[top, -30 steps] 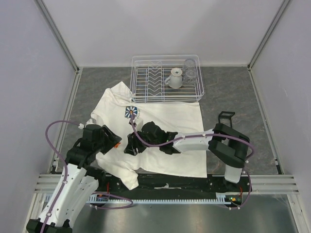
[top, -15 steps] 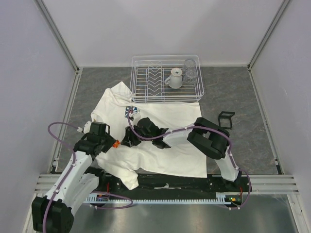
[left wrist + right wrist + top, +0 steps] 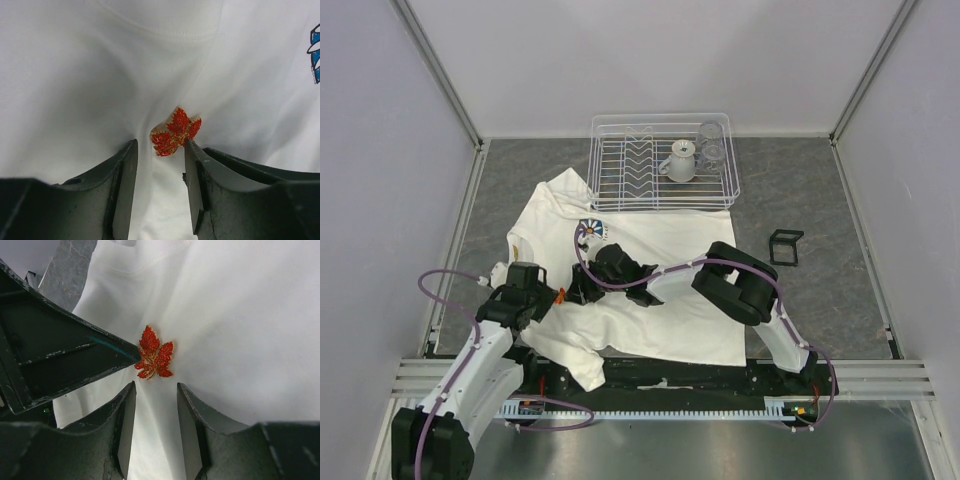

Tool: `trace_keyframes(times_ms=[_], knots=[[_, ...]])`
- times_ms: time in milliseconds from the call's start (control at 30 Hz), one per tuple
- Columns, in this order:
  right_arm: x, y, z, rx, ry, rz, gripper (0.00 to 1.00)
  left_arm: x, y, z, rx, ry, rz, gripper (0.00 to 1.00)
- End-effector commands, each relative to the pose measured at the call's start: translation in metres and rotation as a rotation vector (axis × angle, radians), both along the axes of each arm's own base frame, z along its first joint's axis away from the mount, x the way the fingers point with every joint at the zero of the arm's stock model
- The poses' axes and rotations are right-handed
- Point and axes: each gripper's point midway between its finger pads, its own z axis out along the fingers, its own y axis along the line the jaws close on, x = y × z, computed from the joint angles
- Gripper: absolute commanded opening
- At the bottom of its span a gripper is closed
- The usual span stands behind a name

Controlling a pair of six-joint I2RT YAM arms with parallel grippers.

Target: Remove the brooch from the garment

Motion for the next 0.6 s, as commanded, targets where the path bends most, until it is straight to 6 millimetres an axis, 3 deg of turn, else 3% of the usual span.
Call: trace_keyframes(times_ms=[0,133,400,533,567], knots=[[0.002,0.012,0.013,0.039,-0.039,0.024,0.45,0.016,0.008,0.006,-0.004,-0.096,0.081,0.50],[0.002,0.012,0.011,0.034,-0.043,0.029,0.44,0.021,0.006,0.006,-0.010,-0.144,0.072,0.49],[-0.003,0.016,0.012,0.021,-0.065,0.061,0.43,0.011,0.012,-0.008,0.004,-0.110,0.095,0.50],[-0.008,0.019,0.010,-0.069,-0.171,0.087,0.44,0.000,0.015,-0.006,0.009,-0.049,0.126,0.60],[-0.001,0.017,0.008,-0.108,-0.231,0.074,0.45,-0.002,0.014,-0.006,0.004,-0.041,0.123,0.61]])
